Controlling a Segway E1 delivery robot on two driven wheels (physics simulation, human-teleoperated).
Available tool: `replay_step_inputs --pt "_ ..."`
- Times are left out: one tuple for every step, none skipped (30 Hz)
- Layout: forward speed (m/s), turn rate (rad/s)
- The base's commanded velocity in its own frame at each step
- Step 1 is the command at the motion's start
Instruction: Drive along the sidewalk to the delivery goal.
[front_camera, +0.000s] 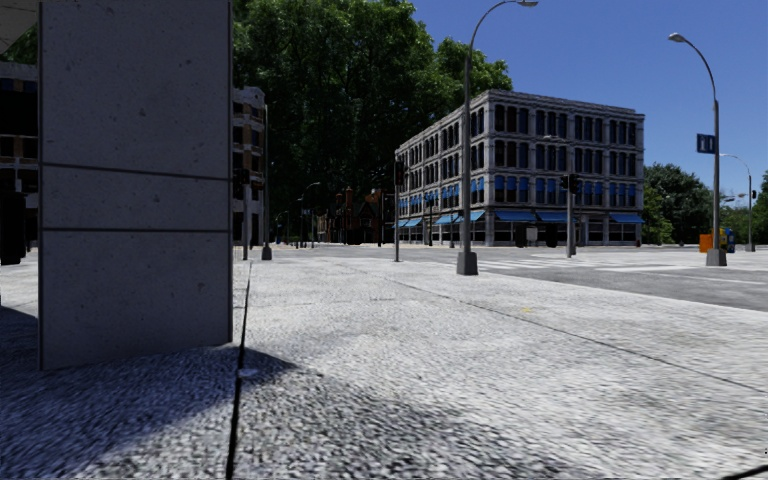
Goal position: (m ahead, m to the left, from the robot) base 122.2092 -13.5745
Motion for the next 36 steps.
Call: replay_step_inputs --pt "2.0 0.0" --pt "2.0 0.0" --pt "2.0 0.0" --pt "2.0 0.0" --pt "2.0 0.0" --pt "2.0 0.0" --pt "2.0 0.0" --pt "2.0 0.0" --pt "2.0 0.0" --pt "2.0 0.0" --pt "2.0 0.0" --pt "2.0 0.0" --pt "2.0 0.0" --pt "2.0 0.0" --pt "2.0 0.0" --pt "2.0 0.0" --pt "2.0 0.0" --pt "2.0 0.0" --pt "2.0 0.0" --pt "2.0 0.0" --pt "2.0 0.0" --pt "2.0 0.0" --pt "2.0 0.0" --pt "2.0 0.0" --pt "2.0 0.0" --pt "2.0 0.0" --pt "2.0 0.0" --pt "2.0 0.0" --pt "2.0 0.0" --pt "2.0 0.0" --pt "2.0 0.0" --pt "2.0 0.0" --pt "2.0 0.0" --pt "2.0 0.0" --pt "2.0 0.0" --pt "2.0 0.0"
